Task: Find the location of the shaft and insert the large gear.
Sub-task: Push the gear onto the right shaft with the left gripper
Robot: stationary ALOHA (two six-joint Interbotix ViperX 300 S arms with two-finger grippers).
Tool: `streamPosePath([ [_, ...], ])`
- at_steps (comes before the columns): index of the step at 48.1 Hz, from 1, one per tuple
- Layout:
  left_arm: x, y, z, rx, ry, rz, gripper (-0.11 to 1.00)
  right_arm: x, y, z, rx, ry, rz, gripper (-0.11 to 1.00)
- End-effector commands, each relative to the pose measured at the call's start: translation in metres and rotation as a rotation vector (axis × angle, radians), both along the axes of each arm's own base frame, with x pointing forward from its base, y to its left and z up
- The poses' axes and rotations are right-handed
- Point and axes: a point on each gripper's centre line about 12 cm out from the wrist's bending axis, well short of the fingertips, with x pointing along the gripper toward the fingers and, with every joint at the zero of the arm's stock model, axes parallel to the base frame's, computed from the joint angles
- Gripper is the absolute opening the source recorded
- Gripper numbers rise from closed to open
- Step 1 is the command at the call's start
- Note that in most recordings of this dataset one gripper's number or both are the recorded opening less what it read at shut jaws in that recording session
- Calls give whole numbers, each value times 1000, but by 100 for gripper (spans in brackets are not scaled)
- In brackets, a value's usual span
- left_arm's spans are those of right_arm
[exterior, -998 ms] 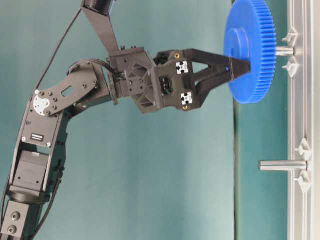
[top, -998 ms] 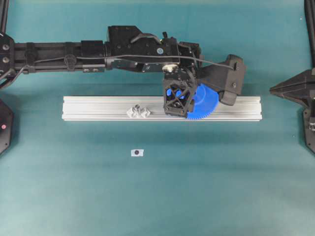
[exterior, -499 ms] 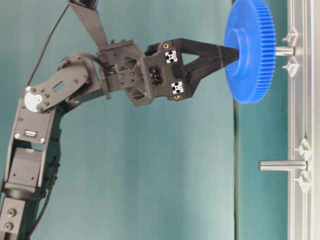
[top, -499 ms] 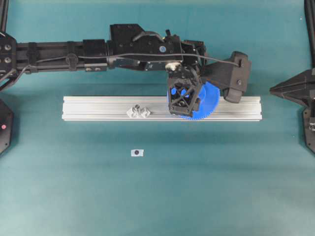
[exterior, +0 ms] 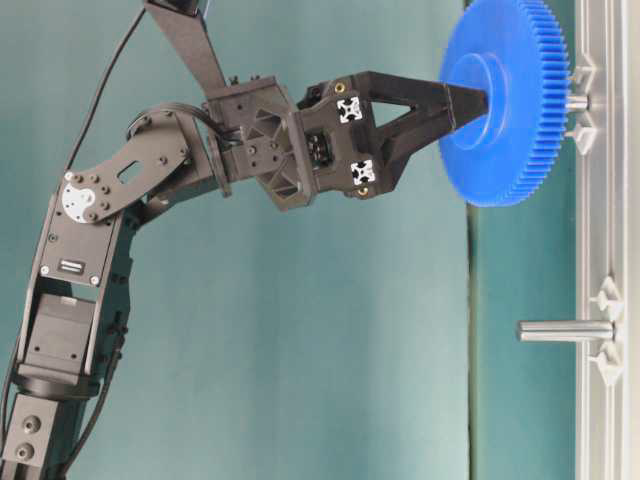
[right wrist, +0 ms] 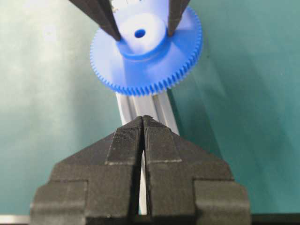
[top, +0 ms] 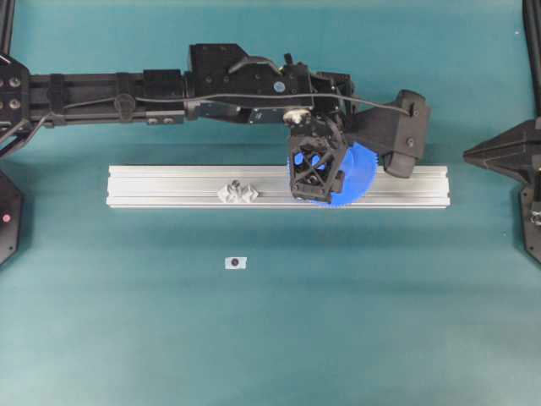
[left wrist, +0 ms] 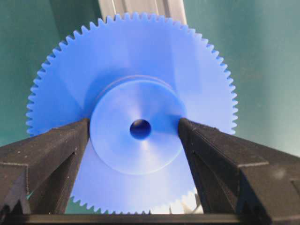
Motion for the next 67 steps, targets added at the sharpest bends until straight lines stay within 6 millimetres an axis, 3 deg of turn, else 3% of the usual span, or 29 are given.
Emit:
streamPosePath([
  [1,-2,13,23,15,-49,16,86,2,-1,4,6,-14,-7,3],
  [14,0,28,39,40,-65,2,86,2,0,6,13,-19,-9,3],
  [39,7,28,23,38,-44,-4,86,2,-1,4,24,-18,-16,3],
  [49,7,28,32,38,-57,2,86,1,0,4,25,-23,-16,3],
  [67,12,4,57,34,-66,-33,86,1,0,3,22,-21,-16,3],
])
